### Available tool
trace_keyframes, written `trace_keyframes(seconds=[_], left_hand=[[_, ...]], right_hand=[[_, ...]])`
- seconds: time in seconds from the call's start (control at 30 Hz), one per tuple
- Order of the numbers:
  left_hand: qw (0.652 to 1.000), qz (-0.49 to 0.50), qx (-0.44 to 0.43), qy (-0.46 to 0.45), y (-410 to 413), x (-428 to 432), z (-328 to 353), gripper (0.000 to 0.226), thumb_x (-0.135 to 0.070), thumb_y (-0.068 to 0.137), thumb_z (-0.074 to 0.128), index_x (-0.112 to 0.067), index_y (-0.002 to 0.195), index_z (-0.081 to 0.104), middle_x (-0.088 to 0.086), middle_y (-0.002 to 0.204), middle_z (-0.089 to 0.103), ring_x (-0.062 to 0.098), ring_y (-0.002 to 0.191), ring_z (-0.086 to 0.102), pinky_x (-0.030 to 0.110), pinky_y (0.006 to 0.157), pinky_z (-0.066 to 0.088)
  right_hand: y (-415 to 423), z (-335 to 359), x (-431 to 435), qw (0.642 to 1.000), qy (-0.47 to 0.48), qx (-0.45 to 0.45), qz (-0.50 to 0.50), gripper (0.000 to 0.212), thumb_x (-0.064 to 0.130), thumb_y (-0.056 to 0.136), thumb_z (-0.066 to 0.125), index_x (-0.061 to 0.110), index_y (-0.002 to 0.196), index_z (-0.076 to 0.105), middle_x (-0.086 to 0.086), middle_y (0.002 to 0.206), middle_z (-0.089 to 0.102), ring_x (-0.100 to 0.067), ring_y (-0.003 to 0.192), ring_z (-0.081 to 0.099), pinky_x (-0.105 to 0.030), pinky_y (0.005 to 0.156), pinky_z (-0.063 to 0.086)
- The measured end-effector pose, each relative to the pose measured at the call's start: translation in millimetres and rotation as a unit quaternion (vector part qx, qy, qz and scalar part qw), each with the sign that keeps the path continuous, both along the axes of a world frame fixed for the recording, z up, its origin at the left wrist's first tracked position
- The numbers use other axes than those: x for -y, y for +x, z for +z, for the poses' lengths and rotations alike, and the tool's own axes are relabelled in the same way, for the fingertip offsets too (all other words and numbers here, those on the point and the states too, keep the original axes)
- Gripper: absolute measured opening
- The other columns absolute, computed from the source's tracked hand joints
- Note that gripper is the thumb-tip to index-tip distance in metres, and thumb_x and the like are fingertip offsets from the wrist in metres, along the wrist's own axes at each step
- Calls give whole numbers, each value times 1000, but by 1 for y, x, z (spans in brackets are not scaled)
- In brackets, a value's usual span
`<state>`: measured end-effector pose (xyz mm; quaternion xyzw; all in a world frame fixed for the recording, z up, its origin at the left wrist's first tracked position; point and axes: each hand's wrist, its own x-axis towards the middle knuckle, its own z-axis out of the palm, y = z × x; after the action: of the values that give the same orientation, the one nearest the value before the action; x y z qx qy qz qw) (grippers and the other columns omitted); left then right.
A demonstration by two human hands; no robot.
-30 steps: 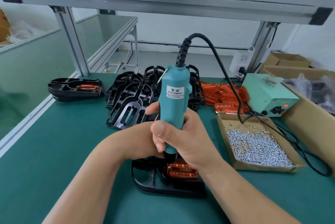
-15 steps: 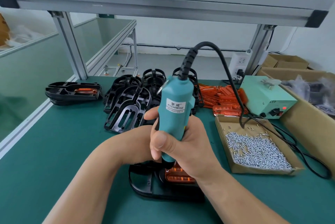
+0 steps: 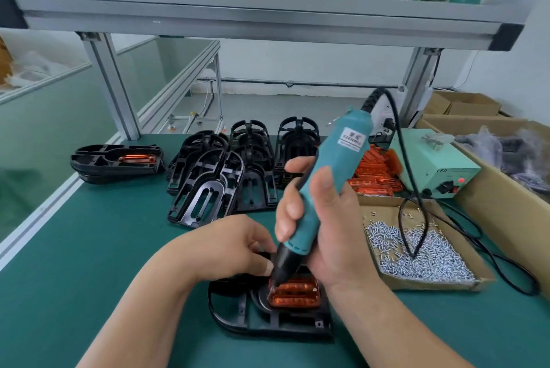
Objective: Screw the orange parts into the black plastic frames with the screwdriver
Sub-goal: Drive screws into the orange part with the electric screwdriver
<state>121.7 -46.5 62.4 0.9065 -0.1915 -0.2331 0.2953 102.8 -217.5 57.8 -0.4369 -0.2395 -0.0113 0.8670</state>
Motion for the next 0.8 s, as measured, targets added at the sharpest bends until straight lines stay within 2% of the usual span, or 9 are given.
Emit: trace_keyframes(seconds=[0.1,0.17,0.27,0.4,0.5,0.63,0.7,0.8], left_hand=[[1000,4,-3,-11,2,-3,-7,9,-31,89,79,-38,87,74,-14,82,73,5,77,68,28,77,53],[1000,-6,15,5,4,-6,-12,10,-36,90,77,-37,100,75,-15,91,75,1,82,69,26,78,53],[996,-6,70,45,3,-3,-11,42,-54,88,76,-45,128,65,-24,110,63,-7,97,60,18,85,45],[994,-61,65,58,-8,8,-6,93,-75,73,75,-40,153,43,-28,133,46,-4,129,42,29,112,39],[986,-106,50,121,-18,17,-4,118,-83,60,76,-44,159,26,-28,137,33,6,135,28,39,117,35],[981,-115,50,148,-29,22,-6,134,-84,52,78,-46,160,9,-26,135,23,12,134,24,44,114,39],[978,-122,61,156,-33,25,-5,130,-80,55,79,-46,159,8,-24,135,23,13,133,24,46,113,41],[974,-124,88,167,-38,28,-2,111,-70,63,77,-41,154,19,-19,127,27,16,126,32,43,106,47]], right_hand=[[11,-6,14,996,56,-74,1,63,62,79,84,12,112,66,-2,69,51,-15,52,53,-27,49,48],[18,-9,22,992,76,-98,-23,62,64,81,80,12,112,65,0,69,50,-13,53,53,-25,50,49],[28,-14,33,985,105,-118,-65,56,62,89,67,12,112,62,1,69,50,-12,54,52,-25,51,49],[36,-15,50,977,124,-129,-114,50,59,97,57,12,110,59,2,68,48,-11,53,49,-24,50,47],[42,-16,65,968,141,-146,-148,48,59,97,56,13,107,61,3,69,47,-10,54,48,-22,51,47],[45,-16,75,959,159,-156,-174,48,61,95,58,14,105,61,4,70,47,-9,56,48,-21,52,46],[46,-16,75,959,160,-153,-178,48,61,96,58,14,105,61,4,70,47,-9,57,48,-21,52,46],[46,-18,74,959,155,-154,-180,46,60,97,58,15,103,62,4,70,47,-9,57,48,-21,53,46]])
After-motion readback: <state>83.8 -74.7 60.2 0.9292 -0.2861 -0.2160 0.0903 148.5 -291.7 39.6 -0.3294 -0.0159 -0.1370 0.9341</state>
